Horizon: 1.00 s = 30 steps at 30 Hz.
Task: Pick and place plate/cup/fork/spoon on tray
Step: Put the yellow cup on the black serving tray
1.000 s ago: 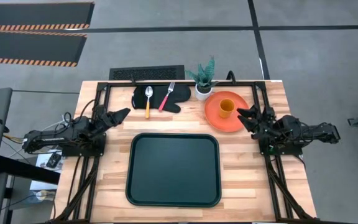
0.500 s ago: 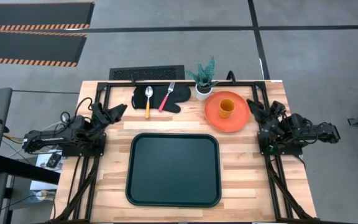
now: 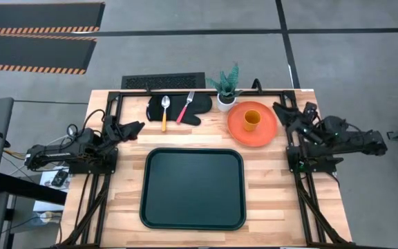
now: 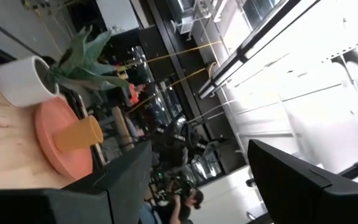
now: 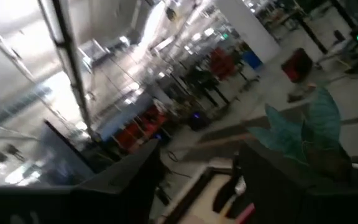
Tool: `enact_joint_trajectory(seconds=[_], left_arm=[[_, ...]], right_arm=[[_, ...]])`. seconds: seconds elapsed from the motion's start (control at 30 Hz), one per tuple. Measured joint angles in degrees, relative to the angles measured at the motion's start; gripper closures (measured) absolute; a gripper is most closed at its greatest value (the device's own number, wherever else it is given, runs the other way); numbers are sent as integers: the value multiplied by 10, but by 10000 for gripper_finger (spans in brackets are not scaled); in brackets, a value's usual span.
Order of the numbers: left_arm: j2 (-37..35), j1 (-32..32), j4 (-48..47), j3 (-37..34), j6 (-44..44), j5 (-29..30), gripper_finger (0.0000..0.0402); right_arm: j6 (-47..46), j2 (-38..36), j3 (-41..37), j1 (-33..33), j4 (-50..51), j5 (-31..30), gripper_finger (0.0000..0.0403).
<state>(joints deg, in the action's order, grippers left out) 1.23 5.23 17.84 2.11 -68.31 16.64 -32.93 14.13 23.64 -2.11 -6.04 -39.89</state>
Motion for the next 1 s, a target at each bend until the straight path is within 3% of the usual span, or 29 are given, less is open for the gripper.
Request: enact_joint_trajectory(seconds=[0.37, 0.53, 0.77, 0.9, 1.0], left_arm=[[0, 0, 41, 4, -12, -22, 145], [25, 0, 7, 74, 22, -38, 145], [187, 0, -140, 261, 119, -31, 145], [318, 12, -225, 373, 158, -28, 145], [413, 38, -262, 449, 191, -79, 145]], right_arm=[[-1, 174, 215, 19, 222, -67, 159], [-75, 230, 291, 57, 345, -65, 159], [-251, 297, 334, 126, 583, 1, 159], [-319, 343, 334, 168, 650, 51, 159], [-316, 378, 334, 198, 662, 93, 159]])
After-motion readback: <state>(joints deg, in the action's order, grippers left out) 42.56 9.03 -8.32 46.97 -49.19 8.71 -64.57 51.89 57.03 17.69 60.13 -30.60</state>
